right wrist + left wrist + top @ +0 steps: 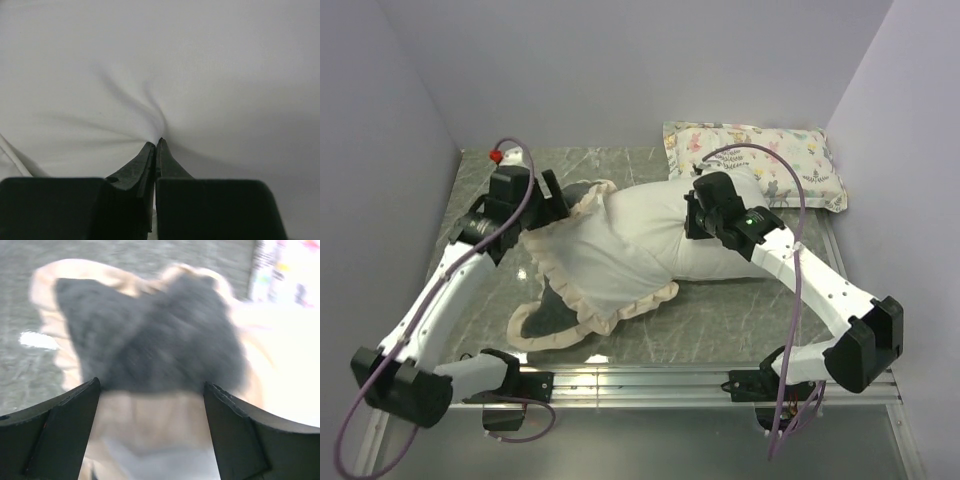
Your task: Remove the pillowcase from the pillow
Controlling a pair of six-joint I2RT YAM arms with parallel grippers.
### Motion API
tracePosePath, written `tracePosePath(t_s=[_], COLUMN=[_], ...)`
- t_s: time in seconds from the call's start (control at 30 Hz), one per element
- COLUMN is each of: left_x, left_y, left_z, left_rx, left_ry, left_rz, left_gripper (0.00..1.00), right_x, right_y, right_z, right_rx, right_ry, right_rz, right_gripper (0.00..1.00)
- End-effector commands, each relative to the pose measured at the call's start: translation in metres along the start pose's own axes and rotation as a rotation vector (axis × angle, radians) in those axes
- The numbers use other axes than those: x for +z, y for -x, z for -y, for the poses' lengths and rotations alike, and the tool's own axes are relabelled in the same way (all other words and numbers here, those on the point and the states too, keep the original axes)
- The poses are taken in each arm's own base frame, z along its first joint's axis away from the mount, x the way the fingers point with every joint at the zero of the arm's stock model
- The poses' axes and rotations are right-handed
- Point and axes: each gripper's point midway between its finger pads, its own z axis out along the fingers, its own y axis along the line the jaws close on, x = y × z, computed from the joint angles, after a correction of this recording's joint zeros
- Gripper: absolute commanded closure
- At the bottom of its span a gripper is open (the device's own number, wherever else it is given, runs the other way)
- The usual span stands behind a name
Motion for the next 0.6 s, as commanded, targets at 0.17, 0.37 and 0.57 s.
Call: tracePosePath(t_s=[0.17, 0.37, 0.57], left_x=[-0.068, -0.09, -0.073], left_y=[-0.063, -0.119, -0.139], left_z=[0.026, 0.042, 0.028], left_rx=[0.115, 0.211, 0.293], left_ry=[-0.032, -0.124, -0.008], left_rz=[0.006, -0.107, -0.159], left_gripper=[0.11, 0.01, 0.03], right_x=[0.005, 0.008, 0.01], right_y=[0.057, 0.072, 0.073], right_z=[0.006, 0.007, 0.005], right_rx=[-0.001, -0.007, -0.007], right_ry=[-0.065, -0.072, -0.052], right_rz=[0.119, 0.116, 0.102], right_gripper=[1.0, 1.0, 1.0])
